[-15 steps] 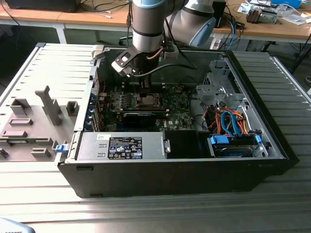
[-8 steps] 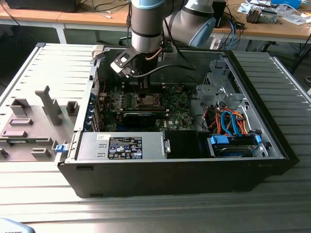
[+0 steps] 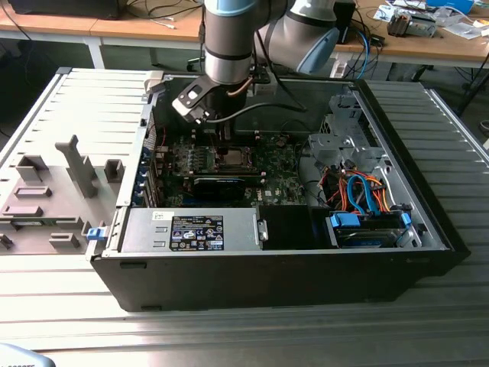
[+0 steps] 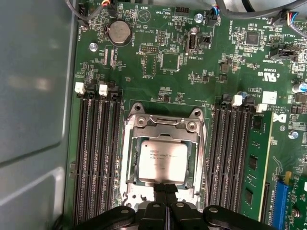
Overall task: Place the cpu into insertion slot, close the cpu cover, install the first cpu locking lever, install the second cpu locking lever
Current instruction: 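Close the cpu cover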
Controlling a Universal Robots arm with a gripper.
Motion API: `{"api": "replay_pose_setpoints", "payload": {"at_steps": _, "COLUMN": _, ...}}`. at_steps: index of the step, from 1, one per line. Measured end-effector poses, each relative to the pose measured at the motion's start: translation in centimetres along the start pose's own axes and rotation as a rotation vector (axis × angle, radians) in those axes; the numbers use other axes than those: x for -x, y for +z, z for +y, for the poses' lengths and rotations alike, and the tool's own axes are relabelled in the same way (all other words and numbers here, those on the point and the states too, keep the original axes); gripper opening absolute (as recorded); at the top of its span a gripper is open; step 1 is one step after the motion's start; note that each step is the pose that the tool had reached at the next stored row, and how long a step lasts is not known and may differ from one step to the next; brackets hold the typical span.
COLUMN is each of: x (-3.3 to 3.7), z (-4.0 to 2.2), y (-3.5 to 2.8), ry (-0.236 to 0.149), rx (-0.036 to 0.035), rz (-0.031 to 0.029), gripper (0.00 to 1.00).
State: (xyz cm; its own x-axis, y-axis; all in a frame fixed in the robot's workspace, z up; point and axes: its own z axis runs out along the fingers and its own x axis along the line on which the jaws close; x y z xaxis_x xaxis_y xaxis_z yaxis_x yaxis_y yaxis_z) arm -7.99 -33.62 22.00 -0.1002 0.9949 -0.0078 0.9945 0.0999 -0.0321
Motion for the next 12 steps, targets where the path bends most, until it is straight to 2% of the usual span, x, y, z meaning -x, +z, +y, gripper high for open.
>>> {"api": "replay_pose_setpoints", "payload": {"at_steps": 12, "x": -0.04, "z": -0.37, "y": 0.34, "ry": 0.0, "rx": 0.0, "rz": 0.0, "gripper": 0.11}}
